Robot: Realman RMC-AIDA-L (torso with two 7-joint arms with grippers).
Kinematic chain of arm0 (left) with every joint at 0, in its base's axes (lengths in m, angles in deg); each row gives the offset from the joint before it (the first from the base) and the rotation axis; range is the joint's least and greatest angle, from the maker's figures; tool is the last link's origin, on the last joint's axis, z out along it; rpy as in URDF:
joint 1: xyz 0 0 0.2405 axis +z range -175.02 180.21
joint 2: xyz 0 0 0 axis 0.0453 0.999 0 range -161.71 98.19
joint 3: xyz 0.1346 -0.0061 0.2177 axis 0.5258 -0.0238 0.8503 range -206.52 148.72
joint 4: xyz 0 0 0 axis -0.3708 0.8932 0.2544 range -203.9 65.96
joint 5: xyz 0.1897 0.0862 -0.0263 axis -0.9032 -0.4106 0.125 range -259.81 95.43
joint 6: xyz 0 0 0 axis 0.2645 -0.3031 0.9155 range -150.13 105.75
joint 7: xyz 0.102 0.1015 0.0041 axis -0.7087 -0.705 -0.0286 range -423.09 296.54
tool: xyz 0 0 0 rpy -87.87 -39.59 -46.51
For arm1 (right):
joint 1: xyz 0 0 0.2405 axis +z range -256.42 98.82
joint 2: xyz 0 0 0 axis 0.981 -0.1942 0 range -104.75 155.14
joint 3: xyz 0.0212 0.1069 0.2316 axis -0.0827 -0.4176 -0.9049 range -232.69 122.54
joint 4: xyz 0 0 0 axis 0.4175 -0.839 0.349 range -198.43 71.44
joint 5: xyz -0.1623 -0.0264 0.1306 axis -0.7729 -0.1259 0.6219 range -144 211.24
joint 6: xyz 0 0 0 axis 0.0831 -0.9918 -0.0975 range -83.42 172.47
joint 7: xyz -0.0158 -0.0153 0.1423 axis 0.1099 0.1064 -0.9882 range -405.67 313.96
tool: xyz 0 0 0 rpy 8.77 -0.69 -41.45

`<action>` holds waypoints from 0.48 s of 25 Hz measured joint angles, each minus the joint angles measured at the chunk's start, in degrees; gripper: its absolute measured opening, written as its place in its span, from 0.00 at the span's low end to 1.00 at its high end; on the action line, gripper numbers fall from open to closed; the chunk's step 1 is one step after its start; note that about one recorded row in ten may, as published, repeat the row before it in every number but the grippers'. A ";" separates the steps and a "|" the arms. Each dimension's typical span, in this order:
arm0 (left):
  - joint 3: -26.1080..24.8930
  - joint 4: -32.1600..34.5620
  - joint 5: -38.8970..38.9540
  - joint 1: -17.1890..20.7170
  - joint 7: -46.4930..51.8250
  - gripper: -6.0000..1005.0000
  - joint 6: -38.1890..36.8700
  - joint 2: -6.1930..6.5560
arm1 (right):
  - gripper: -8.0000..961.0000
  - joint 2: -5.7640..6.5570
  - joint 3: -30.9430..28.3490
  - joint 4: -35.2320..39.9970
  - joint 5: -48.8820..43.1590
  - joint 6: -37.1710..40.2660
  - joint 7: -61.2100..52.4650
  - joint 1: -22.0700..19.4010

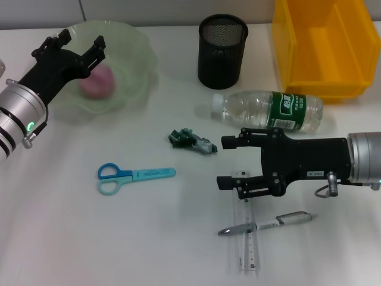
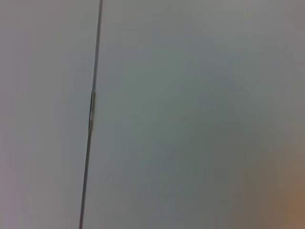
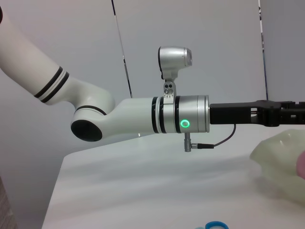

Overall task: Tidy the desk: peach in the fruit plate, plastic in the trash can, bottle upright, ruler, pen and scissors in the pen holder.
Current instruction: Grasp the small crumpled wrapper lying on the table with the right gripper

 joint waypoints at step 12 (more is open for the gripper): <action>8.93 3.43 -0.50 3.44 9.74 0.79 -9.84 0.75 | 0.85 -0.10 -0.45 0.00 0.00 -0.57 -0.14 -0.04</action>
